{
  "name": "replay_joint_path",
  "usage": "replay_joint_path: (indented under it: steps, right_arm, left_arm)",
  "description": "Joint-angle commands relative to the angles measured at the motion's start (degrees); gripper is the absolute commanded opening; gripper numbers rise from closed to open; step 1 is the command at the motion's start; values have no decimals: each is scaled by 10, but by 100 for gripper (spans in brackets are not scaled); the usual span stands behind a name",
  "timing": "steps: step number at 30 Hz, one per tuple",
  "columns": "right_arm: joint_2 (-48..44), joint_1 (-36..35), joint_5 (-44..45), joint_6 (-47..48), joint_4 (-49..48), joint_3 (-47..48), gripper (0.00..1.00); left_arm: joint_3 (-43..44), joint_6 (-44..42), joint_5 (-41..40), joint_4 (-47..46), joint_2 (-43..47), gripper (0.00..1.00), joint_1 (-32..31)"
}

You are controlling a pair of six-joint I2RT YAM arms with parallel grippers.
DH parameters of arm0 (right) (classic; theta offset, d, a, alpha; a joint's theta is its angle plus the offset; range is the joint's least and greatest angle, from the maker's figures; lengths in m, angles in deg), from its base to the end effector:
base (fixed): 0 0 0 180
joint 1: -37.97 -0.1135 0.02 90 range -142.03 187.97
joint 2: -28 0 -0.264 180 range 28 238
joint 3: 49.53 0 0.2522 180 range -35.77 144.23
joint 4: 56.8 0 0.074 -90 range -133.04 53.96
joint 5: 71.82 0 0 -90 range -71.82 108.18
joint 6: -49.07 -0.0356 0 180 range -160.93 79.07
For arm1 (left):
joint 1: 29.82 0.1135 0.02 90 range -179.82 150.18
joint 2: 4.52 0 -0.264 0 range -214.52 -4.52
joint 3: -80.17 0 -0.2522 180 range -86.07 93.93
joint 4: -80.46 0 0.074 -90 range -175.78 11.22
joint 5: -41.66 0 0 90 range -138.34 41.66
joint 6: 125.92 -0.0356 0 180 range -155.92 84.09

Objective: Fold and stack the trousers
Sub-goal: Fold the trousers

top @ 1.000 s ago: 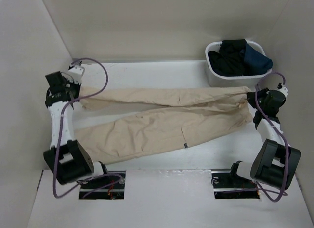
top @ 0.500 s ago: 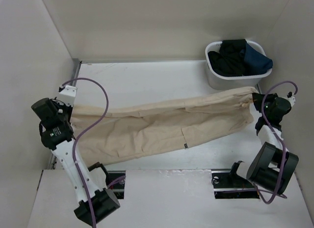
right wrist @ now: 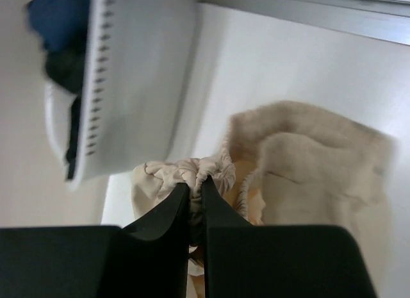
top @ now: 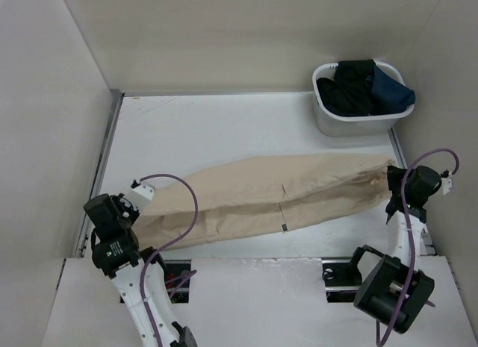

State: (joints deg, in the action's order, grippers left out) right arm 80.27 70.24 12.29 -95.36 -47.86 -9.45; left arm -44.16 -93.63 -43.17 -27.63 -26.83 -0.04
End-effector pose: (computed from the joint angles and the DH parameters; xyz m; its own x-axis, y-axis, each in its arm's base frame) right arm 0.1770 -0.1074 0.2296 0.1889 0.8377 -0.5125 0.5098 0.3624 0.7802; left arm 0.0641 0.0330 0.2842 -0.6554 0.5950 -0.4653 0.2257 0.7421 0.6311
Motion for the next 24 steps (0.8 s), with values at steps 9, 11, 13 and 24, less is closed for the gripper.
replay_joint_path:
  steps: [9,11,13,24]
  right_arm:
    - [-52,38,111,-45,199,-7,34]
    - [-65,30,104,-41,195,-15,75]
    - [-74,13,87,-30,174,-15,100]
    - [-137,-195,272,73,261,79,100]
  left_arm:
    - [-32,-147,-119,-35,12,0,-9]
    - [-35,-162,-101,23,10,3,-9]
    - [-29,-173,-79,95,9,16,-18]
    - [139,-124,-16,198,-132,65,-84]
